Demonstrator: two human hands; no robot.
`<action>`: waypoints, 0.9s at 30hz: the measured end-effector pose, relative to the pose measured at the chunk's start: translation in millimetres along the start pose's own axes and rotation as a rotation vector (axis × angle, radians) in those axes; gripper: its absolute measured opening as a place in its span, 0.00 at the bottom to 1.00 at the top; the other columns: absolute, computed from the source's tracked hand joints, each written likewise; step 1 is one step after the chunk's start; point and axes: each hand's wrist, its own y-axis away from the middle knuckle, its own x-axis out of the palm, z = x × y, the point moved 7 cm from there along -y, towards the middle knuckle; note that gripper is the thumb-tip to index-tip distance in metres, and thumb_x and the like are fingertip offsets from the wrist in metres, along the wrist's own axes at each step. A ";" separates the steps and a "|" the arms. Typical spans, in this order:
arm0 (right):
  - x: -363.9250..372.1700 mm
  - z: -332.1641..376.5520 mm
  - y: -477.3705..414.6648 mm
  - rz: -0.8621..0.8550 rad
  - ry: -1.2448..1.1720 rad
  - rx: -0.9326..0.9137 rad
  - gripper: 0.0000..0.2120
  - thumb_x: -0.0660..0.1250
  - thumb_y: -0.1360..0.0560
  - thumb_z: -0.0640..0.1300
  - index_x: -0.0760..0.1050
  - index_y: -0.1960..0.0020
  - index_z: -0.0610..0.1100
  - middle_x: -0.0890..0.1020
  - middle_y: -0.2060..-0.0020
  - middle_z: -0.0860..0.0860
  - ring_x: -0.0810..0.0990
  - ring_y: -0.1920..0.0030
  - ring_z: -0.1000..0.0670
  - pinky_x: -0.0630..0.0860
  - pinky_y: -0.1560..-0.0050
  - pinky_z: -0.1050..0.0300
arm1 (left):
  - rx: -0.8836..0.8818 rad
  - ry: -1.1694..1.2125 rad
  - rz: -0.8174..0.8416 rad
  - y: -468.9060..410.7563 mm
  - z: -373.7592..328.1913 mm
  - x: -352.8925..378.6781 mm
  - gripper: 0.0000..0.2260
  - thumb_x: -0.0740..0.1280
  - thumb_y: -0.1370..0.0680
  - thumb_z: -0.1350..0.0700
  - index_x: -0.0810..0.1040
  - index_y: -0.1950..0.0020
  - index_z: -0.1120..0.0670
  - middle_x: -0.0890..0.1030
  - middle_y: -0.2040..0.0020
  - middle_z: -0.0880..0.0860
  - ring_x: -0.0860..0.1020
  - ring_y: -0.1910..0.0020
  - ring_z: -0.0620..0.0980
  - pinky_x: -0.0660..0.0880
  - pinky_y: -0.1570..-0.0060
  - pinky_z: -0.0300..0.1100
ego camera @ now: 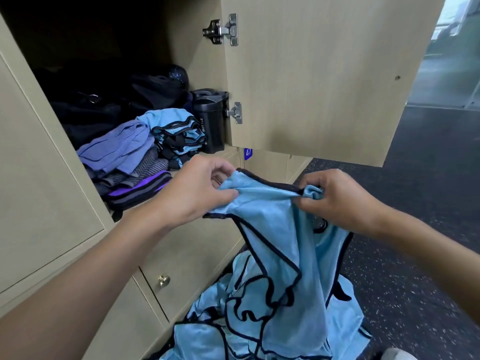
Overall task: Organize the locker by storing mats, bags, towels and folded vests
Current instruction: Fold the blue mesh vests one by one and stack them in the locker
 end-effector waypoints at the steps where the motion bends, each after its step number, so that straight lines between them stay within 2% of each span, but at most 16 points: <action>1: -2.8 -1.3 -0.9 -0.012 0.007 0.010 0.09 0.72 0.26 0.44 0.77 0.64 0.43 0.77 0.72 0.50 0.70 0.74 0.56 0.67 0.73 0.65 | -0.002 0.022 -0.029 1.3 -2.6 -2.2 0.07 0.75 0.27 0.62 0.82 0.53 0.52 0.84 0.59 0.52 0.79 0.63 0.48 0.79 0.57 0.46; 3: -5.6 -2.3 -2.3 -0.008 -0.014 0.034 0.09 0.73 0.27 0.45 0.77 0.63 0.43 0.79 0.71 0.49 0.73 0.74 0.53 0.71 0.72 0.59 | 0.004 0.053 -0.104 4.2 -9.0 -6.0 0.06 0.74 0.26 0.62 0.83 0.57 0.52 0.85 0.60 0.53 0.80 0.64 0.48 0.79 0.61 0.45; 5: -7.1 0.3 -1.3 0.020 -0.117 0.063 0.09 0.76 0.30 0.48 0.78 0.56 0.47 0.82 0.64 0.49 0.78 0.69 0.51 0.76 0.65 0.55 | 0.035 0.045 -0.179 7.6 -17.2 -8.4 0.07 0.75 0.26 0.61 0.82 0.61 0.50 0.85 0.62 0.51 0.82 0.63 0.51 0.79 0.59 0.46; 6: -7.4 2.6 0.8 0.041 -0.147 0.068 0.13 0.78 0.32 0.51 0.78 0.51 0.50 0.83 0.57 0.53 0.80 0.62 0.53 0.77 0.59 0.58 | 0.051 0.041 -0.195 9.9 -21.0 -7.7 0.06 0.74 0.26 0.60 0.82 0.61 0.51 0.85 0.61 0.50 0.82 0.61 0.51 0.79 0.57 0.47; 7: -7.6 7.4 3.1 0.056 -0.150 0.055 0.18 0.78 0.34 0.54 0.78 0.46 0.54 0.81 0.51 0.60 0.80 0.54 0.62 0.75 0.52 0.66 | 0.065 0.042 -0.198 13.3 -24.9 -6.4 0.05 0.74 0.25 0.60 0.82 0.59 0.52 0.85 0.61 0.49 0.82 0.60 0.51 0.79 0.55 0.49; 8: -8.1 16.7 6.4 0.064 -0.162 0.015 0.24 0.77 0.35 0.56 0.76 0.41 0.57 0.78 0.47 0.67 0.76 0.48 0.70 0.70 0.48 0.74 | 0.078 0.044 -0.191 17.3 -28.7 -4.7 0.04 0.73 0.25 0.60 0.83 0.58 0.52 0.84 0.60 0.48 0.82 0.59 0.50 0.80 0.53 0.50; 9: -8.1 26.1 9.5 0.072 -0.200 -0.038 0.28 0.76 0.37 0.58 0.76 0.38 0.57 0.76 0.46 0.70 0.72 0.45 0.75 0.67 0.45 0.77 | 0.087 0.048 -0.177 21.4 -32.2 -2.7 0.03 0.73 0.25 0.60 0.83 0.57 0.53 0.85 0.60 0.48 0.82 0.59 0.50 0.80 0.53 0.51; 10: -5.9 33.0 12.3 0.087 -0.252 -0.083 0.30 0.76 0.37 0.58 0.76 0.36 0.56 0.77 0.44 0.69 0.72 0.43 0.74 0.67 0.41 0.76 | 0.095 0.049 -0.163 25.2 -35.6 -0.4 0.03 0.73 0.24 0.60 0.84 0.57 0.53 0.85 0.60 0.48 0.82 0.59 0.50 0.79 0.53 0.52; 11: -3.3 38.7 15.8 0.105 -0.294 -0.114 0.30 0.75 0.37 0.58 0.77 0.36 0.55 0.80 0.44 0.66 0.74 0.41 0.71 0.69 0.38 0.70 | 0.105 0.048 -0.150 29.4 -39.8 1.7 0.04 0.72 0.24 0.60 0.84 0.57 0.52 0.85 0.60 0.49 0.82 0.59 0.51 0.79 0.53 0.53; 12: -0.9 42.5 18.8 0.121 -0.326 -0.131 0.28 0.75 0.36 0.57 0.78 0.37 0.54 0.82 0.44 0.63 0.77 0.43 0.67 0.72 0.38 0.65 | 0.115 0.047 -0.140 33.6 -44.7 3.7 0.04 0.72 0.24 0.60 0.84 0.57 0.52 0.85 0.60 0.49 0.82 0.59 0.51 0.79 0.54 0.53; 14: 2.3 49.9 23.5 0.155 -0.375 -0.179 0.18 0.75 0.32 0.53 0.81 0.43 0.53 0.85 0.52 0.59 0.82 0.52 0.62 0.76 0.48 0.65 | 0.136 0.051 -0.124 42.1 -55.5 6.6 0.05 0.71 0.23 0.61 0.85 0.56 0.52 0.85 0.59 0.48 0.82 0.59 0.49 0.79 0.54 0.49; 16: 1.0 59.1 26.9 0.133 -0.390 -0.233 0.03 0.73 0.27 0.48 0.82 0.56 0.49 0.80 0.66 0.57 0.75 0.66 0.57 0.71 0.63 0.62 | 0.145 0.040 -0.121 49.6 -61.4 7.8 0.07 0.70 0.22 0.62 0.85 0.53 0.52 0.86 0.58 0.48 0.83 0.57 0.48 0.79 0.54 0.47; 19: -7.8 52.7 27.7 0.034 -0.431 -0.202 0.09 0.70 0.24 0.44 0.79 0.61 0.41 0.71 0.69 0.50 0.65 0.69 0.52 0.61 0.69 0.58 | 0.118 0.005 -0.174 61.1 -61.7 3.9 0.08 0.69 0.22 0.62 0.84 0.50 0.50 0.85 0.56 0.46 0.82 0.56 0.44 0.77 0.53 0.42; 22: -18.9 39.3 30.0 -0.032 -0.498 -0.127 0.11 0.70 0.24 0.43 0.77 0.64 0.44 0.67 0.72 0.53 0.61 0.72 0.54 0.57 0.73 0.61 | 0.124 -0.060 -0.254 68.8 -62.9 -0.7 0.08 0.67 0.22 0.65 0.84 0.50 0.54 0.84 0.56 0.48 0.80 0.59 0.48 0.76 0.57 0.41; 25: -20.6 31.4 33.7 -0.006 -0.449 -0.123 0.15 0.69 0.23 0.44 0.73 0.66 0.40 0.65 0.72 0.51 0.59 0.72 0.53 0.55 0.74 0.62 | 0.128 -0.047 -0.260 70.1 -65.4 3.1 0.09 0.65 0.21 0.64 0.84 0.50 0.55 0.84 0.57 0.47 0.80 0.60 0.47 0.76 0.57 0.41; 27: -21.6 29.1 33.8 -0.003 -0.430 -0.111 0.17 0.69 0.23 0.46 0.71 0.66 0.40 0.65 0.71 0.49 0.59 0.71 0.52 0.55 0.73 0.60 | 0.114 -0.037 -0.255 67.7 -64.3 8.6 0.09 0.64 0.20 0.64 0.83 0.45 0.55 0.81 0.64 0.43 0.78 0.64 0.43 0.76 0.57 0.37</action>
